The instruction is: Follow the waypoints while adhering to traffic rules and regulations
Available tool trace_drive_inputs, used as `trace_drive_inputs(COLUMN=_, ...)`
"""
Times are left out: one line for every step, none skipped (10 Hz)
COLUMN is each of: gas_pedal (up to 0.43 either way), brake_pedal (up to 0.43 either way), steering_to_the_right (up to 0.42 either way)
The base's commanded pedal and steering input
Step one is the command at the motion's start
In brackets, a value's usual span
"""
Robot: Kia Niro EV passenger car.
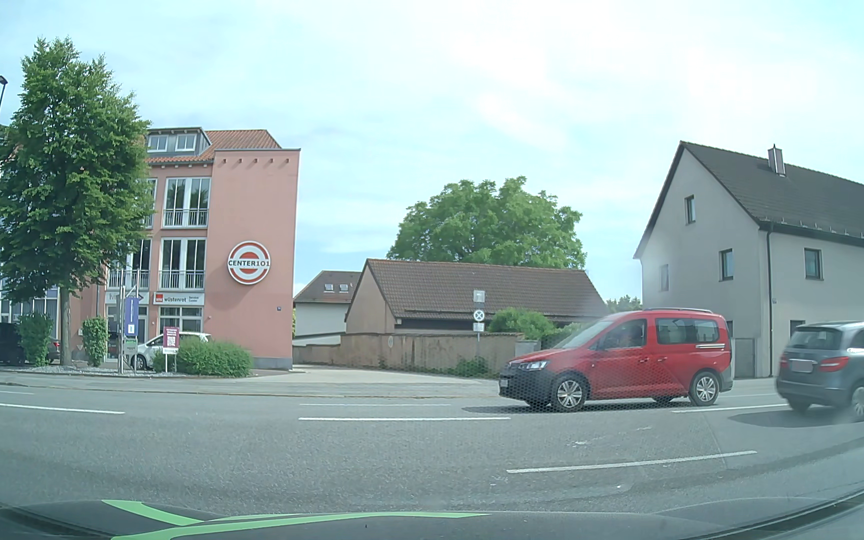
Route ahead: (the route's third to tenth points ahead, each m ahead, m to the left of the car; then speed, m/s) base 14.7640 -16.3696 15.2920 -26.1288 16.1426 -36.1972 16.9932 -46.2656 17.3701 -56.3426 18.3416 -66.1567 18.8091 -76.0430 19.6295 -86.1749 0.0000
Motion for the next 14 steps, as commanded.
trace_drive_inputs(gas_pedal=0.000, brake_pedal=0.287, steering_to_the_right=0.241)
trace_drive_inputs(gas_pedal=0.000, brake_pedal=0.287, steering_to_the_right=0.241)
trace_drive_inputs(gas_pedal=0.000, brake_pedal=0.287, steering_to_the_right=0.242)
trace_drive_inputs(gas_pedal=0.000, brake_pedal=0.287, steering_to_the_right=0.241)
trace_drive_inputs(gas_pedal=0.000, brake_pedal=0.287, steering_to_the_right=0.241)
trace_drive_inputs(gas_pedal=0.000, brake_pedal=0.287, steering_to_the_right=0.241)
trace_drive_inputs(gas_pedal=0.000, brake_pedal=0.287, steering_to_the_right=0.241)
trace_drive_inputs(gas_pedal=0.000, brake_pedal=0.287, steering_to_the_right=0.241)
trace_drive_inputs(gas_pedal=0.000, brake_pedal=0.287, steering_to_the_right=0.241)
trace_drive_inputs(gas_pedal=0.000, brake_pedal=0.287, steering_to_the_right=0.241)
trace_drive_inputs(gas_pedal=0.000, brake_pedal=0.287, steering_to_the_right=0.241)
trace_drive_inputs(gas_pedal=0.000, brake_pedal=0.287, steering_to_the_right=0.242)
trace_drive_inputs(gas_pedal=0.000, brake_pedal=0.287, steering_to_the_right=0.241)
trace_drive_inputs(gas_pedal=0.000, brake_pedal=0.287, steering_to_the_right=0.241)
